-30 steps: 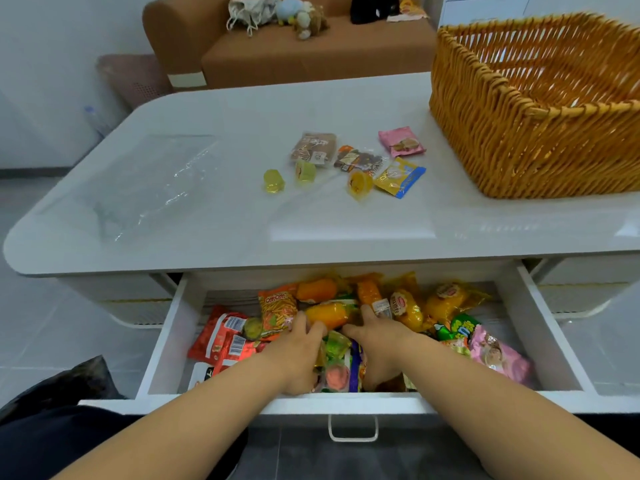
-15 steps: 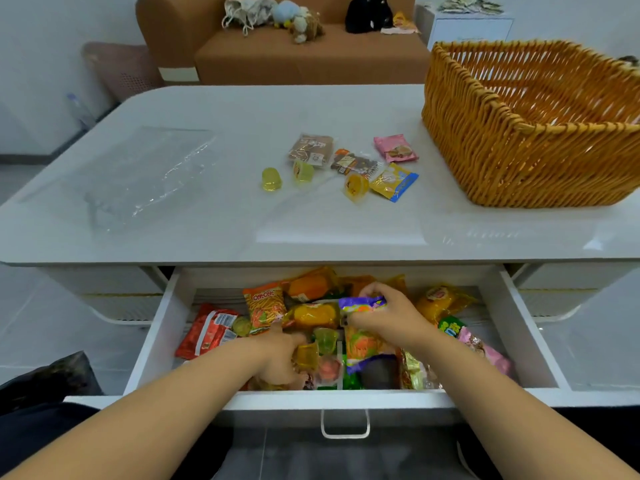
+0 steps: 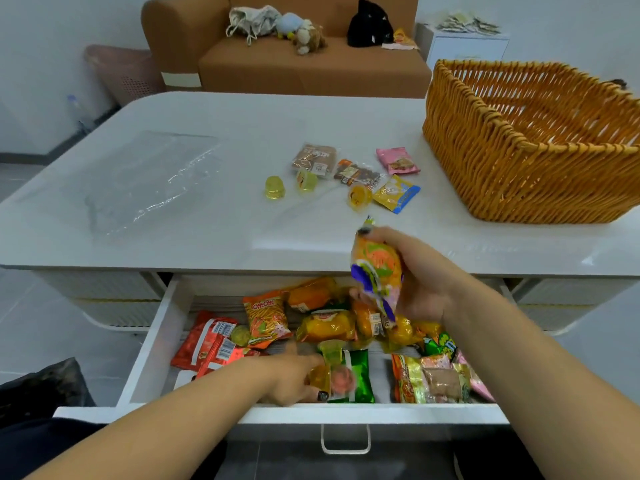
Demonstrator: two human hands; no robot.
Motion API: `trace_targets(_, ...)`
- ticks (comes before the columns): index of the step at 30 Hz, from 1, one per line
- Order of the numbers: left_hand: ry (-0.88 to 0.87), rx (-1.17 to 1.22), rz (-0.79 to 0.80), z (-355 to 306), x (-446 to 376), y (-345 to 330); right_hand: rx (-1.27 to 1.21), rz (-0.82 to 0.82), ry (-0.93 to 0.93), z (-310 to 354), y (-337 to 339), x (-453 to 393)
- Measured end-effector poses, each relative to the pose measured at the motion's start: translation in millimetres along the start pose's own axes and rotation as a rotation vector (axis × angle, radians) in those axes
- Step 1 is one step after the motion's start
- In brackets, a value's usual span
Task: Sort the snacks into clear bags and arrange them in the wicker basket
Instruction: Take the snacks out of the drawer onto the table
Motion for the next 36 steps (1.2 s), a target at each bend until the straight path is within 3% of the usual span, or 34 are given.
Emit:
trace_targets(2,-0.031,0.031,-0.014,-1.7,0.9,4.3,0.004,-0.114,0.177,35.6,4.4,-2.3)
trace_targets(6,-0.037,0.043,-0.057,0.2,0.7,8.8,0.134,-0.731,0.533,84.5,55.5,-23.7)
trace_targets(8,-0.044,0.041,-0.071,2.2,-0.6,8.6,0.179,-0.862,0.628,90.3,78.4,-36.7)
trace_targets(12,-0.034,0.040,-0.074,11.1,-5.7,6.0,0.437,-0.850,0.782,107.0,89.0,-56.6)
trace_targets(18,0.002,0.048,-0.025,19.1,-6.6,6.0,0.941,-0.734,0.836,125.2,78.1,-81.4)
trace_targets(21,0.012,0.051,-0.032,19.6,-6.4,11.9,1.072,-0.705,0.821,126.8,73.9,-86.4)
trace_targets(26,-0.005,0.065,-0.061,19.0,-8.9,13.7,1.124,-0.937,0.723,102.3,87.9,-65.5)
trace_targets(29,0.008,0.102,-0.039,20.8,-8.2,15.1,1.316,-0.923,0.687,74.9,91.9,-55.7)
trace_targets(36,-0.134,0.276,-0.121,3.4,-4.9,25.6,1.453,-0.897,0.528,67.6,96.0,-61.4)
Point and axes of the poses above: each hand's wrist, its own x-axis away from the middle knuckle, its own y-axis out of the back of the hand, z = x × y, the point moved 7 cm from there along -x, towards the middle knuckle, and after that the axes turned 6 degrees about -y, right-handed, at the moved point
